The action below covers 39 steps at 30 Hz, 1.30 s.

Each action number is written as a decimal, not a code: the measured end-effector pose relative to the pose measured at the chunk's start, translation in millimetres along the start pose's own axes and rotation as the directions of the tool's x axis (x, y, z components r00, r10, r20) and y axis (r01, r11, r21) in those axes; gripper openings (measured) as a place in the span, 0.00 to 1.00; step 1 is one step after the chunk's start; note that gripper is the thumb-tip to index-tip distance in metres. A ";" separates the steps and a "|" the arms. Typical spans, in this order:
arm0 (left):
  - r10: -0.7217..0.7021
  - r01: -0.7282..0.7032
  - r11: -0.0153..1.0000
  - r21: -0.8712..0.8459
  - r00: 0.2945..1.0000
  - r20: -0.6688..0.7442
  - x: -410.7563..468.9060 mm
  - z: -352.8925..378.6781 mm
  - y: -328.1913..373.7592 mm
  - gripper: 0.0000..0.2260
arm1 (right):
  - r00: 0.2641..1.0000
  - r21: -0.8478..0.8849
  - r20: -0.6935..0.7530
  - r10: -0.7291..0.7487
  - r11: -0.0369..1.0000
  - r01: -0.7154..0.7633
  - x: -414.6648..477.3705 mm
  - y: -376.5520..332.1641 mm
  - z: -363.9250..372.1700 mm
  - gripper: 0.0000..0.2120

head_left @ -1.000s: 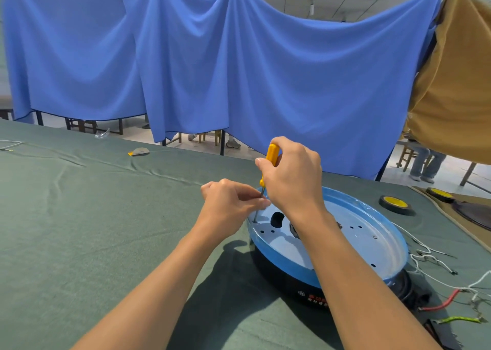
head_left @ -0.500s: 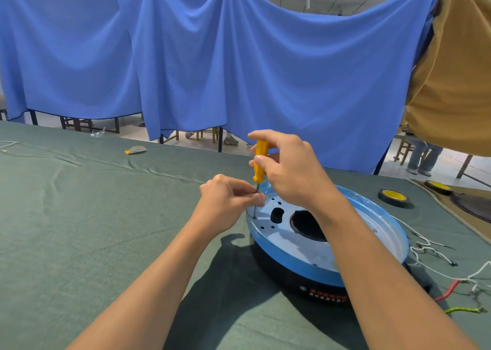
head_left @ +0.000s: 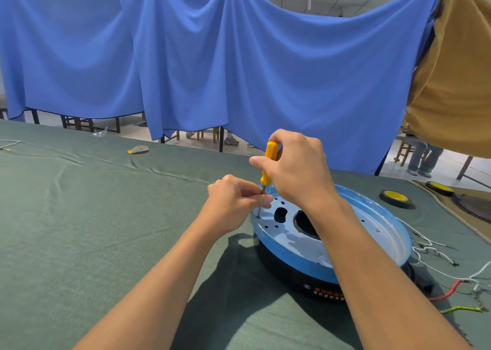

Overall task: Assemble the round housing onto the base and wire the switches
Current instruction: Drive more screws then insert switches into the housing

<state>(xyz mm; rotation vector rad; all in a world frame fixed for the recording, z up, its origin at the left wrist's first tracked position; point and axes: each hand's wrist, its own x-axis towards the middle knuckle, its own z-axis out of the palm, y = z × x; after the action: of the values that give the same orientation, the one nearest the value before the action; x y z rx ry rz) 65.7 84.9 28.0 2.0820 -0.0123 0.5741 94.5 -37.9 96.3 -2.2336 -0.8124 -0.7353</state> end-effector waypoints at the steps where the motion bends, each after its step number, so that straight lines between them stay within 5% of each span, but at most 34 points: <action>1: -0.005 0.004 1.000 0.026 1.000 0.012 -0.4 -1.5 0.5 0.05 | 1.000 -0.004 0.028 -0.008 1.000 0.008 -0.3 -1.0 -1.1 0.13; 6: -0.013 0.012 0.999 0.052 1.000 0.011 1.5 -3.9 -1.4 0.09 | 0.977 0.174 0.204 -0.065 0.984 0.029 1.6 -2.1 -10.3 0.13; 15: 0.024 -0.026 0.996 -0.080 0.999 -0.020 1.9 -1.1 -1.9 0.05 | 1.000 0.020 0.001 -0.012 1.000 0.012 4.1 4.8 -5.3 0.10; 21: 0.037 -0.038 0.998 -0.043 0.999 -0.016 2.7 -0.6 -4.3 0.02 | 0.999 -0.078 0.033 -0.007 0.997 0.009 2.4 0.3 -8.4 0.14; 25: 0.043 -0.044 0.999 -0.027 0.999 -0.021 3.3 -4.8 -5.0 0.02 | 0.984 0.030 0.165 -0.064 0.998 0.060 4.1 -2.0 -10.7 0.10; 29: 0.047 -0.048 0.998 -0.032 0.999 -0.020 2.8 -5.6 -4.7 0.04 | 0.994 0.178 0.109 -0.033 0.984 0.013 -1.1 -5.2 -5.5 0.14; 39: 0.052 -0.053 0.998 -0.015 0.998 -0.044 2.1 -1.8 -2.7 0.05 | 0.999 0.085 0.000 0.034 0.996 -0.034 0.3 -6.2 4.4 0.09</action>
<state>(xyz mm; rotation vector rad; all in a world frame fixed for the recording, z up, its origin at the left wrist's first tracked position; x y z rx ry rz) 67.5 88.4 27.5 2.0578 -0.0462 0.6496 91.5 -30.9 96.0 -2.1656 -0.7888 -0.6737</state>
